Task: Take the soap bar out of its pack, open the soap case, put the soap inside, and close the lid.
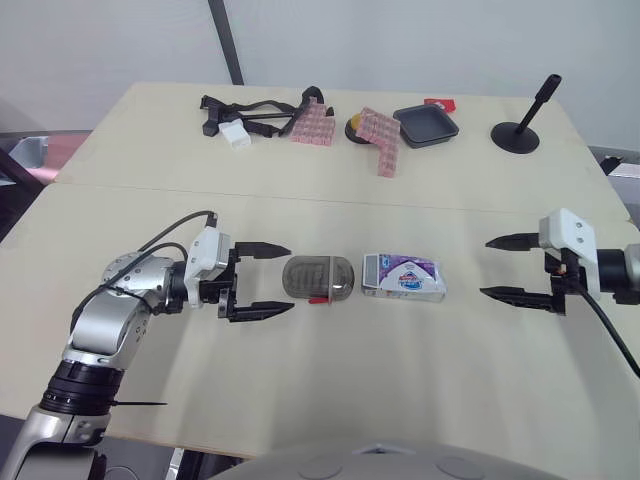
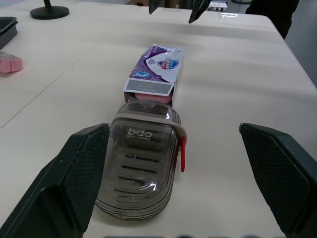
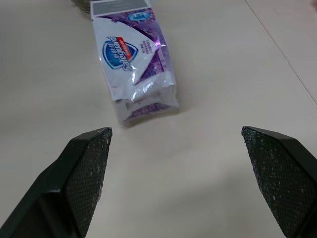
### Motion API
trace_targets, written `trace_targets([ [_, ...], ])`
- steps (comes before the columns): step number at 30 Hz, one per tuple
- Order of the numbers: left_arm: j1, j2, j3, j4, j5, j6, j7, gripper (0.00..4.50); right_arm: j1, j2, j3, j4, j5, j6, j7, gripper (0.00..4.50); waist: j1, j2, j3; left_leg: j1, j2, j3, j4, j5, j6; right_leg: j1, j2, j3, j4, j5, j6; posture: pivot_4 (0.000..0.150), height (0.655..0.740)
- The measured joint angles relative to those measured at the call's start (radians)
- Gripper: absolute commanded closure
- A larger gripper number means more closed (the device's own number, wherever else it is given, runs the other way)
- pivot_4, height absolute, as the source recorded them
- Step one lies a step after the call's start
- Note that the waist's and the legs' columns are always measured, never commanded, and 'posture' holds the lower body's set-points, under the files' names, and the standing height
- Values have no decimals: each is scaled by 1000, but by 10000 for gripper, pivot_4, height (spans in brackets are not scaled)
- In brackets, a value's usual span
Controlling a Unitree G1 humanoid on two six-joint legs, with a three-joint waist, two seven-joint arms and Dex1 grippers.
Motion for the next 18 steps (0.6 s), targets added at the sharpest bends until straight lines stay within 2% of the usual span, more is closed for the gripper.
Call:
trace_targets([
  [6,-1,-25,-14,-10,0,-5,38,559,-83,20,107,-38,-20,8,2,0,2,0,0,-1,0,0,1,0,0,-1,0,0,1,0,0,1500,7398],
  [18,6,-25,-31,-41,-1,11,50,559,-157,94,246,55,-113,-53,5,0,0,0,0,-1,0,1,1,0,0,-2,0,0,3,0,-1,1500,7398],
])
